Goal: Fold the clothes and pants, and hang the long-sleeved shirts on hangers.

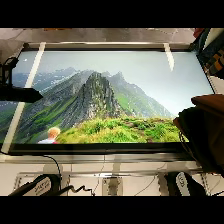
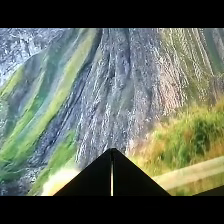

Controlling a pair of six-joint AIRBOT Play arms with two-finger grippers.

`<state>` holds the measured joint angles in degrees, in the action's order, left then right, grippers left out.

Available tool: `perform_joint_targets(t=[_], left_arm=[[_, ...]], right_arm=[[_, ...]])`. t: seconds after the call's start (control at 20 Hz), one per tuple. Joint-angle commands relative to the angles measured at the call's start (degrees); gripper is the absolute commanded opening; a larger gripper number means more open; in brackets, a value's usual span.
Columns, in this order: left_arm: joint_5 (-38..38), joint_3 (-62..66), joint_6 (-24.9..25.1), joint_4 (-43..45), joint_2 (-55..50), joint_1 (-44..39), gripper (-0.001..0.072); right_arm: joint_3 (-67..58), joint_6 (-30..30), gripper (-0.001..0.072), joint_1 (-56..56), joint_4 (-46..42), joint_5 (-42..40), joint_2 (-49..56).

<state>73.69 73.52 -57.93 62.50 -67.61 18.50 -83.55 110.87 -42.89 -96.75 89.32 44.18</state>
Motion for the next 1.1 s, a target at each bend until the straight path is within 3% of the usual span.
perform_joint_targets(t=[0.0,0.05,0.1,0.15,0.2,0.45,0.5,0.6,0.65,0.8,1.05], left_arm=[[0.11,0.02,0.02,0.07,0.04,0.04,0.0011],[0.11,0.02,0.02,0.07,0.04,0.04,0.0011],[0.13,0.02,0.04,0.07,0.04,0.04,0.0011],[0.13,0.02,0.04,0.07,0.04,0.04,0.0011],[0.13,0.02,0.04,0.07,0.04,0.04,0.0012],[0.11,0.02,0.04,0.07,0.04,0.04,0.0011],[0.11,0.02,0.04,0.07,0.04,0.04,0.0011],[0.11,0.02,0.04,0.04,0.04,0.04,0.0011],[0.11,0.02,0.04,0.04,0.04,0.04,0.0011],[0.13,0.02,0.04,0.07,0.04,0.04,0.0011],[0.11,0.02,0.04,0.04,0.04,0.04,0.0011]], right_arm=[[-0.07,2.8,0.0013,-9.62,-4.44,8.11,-2.64],[-0.07,2.82,0.0061,-11.17,-4.44,8.59,-2.56],[-0.07,2.82,0.0255,-12.22,-4.42,8.76,-2.45],[-0.07,2.8,0.058,-12.87,-4.35,8.74,-2.34],[-0.07,2.6,0.071,-13.11,-4.22,8.68,-2.34],[-0.07,2.19,0.0667,-13.11,-3.02,7.96,-1.99],[0.0,0.42,0.0524,-13.14,-1.62,7.45,-1.64],[0.07,-5.79,0.0131,-13.09,3.1,6.58,-0.68],[0.11,-7.87,0.0011,-12.57,6.93,6.25,-0.17],[0.11,-17.84,0.0011,-4.5,20.39,3.76,1.14],[0.11,-19.5,0.001,19.3,19.17,1.18,4.0]])
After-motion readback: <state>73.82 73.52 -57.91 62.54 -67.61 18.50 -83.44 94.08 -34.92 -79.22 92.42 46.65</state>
